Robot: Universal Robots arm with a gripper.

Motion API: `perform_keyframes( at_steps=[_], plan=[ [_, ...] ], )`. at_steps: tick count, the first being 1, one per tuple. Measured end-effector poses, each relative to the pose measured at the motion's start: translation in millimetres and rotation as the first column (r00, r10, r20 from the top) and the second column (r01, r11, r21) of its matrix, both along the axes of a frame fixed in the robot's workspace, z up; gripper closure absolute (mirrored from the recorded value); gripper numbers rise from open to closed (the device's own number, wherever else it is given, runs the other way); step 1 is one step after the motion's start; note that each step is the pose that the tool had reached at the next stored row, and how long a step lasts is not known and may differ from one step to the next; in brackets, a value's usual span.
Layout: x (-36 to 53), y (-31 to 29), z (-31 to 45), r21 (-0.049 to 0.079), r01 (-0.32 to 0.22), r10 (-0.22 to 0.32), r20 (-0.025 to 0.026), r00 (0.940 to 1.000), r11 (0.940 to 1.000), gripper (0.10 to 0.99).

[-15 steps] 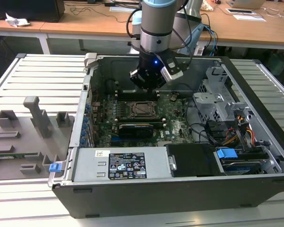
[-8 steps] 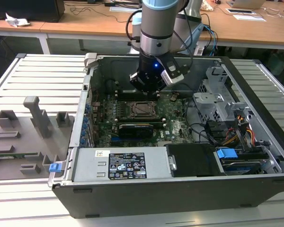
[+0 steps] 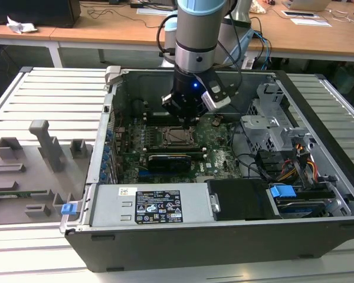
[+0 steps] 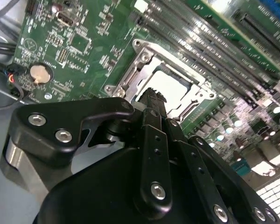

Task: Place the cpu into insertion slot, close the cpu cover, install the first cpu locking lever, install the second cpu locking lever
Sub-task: 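Install the second cpu locking lever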

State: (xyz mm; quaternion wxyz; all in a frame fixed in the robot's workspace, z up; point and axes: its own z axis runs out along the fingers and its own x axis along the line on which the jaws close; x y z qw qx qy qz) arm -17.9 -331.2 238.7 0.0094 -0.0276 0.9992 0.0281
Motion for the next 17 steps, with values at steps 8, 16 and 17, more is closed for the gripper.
perform_keyframes(
  at_steps=[8, 16, 17],
  plan=[
    [-0.3, -5.5, 0.4, 0.0, 0.018, -0.018, -0.0001, 0.9998, 0.9998, 0.98],
    [-1.4, -19.2, 0.3, 0.003, 0.02, -0.02, -0.0001, 0.9998, 0.9998, 0.98],
    [-1.5, -19.7, 0.3, 0.005, 0.02, -0.02, -0.0002, 0.9998, 0.9998, 0.98]
  ],
)
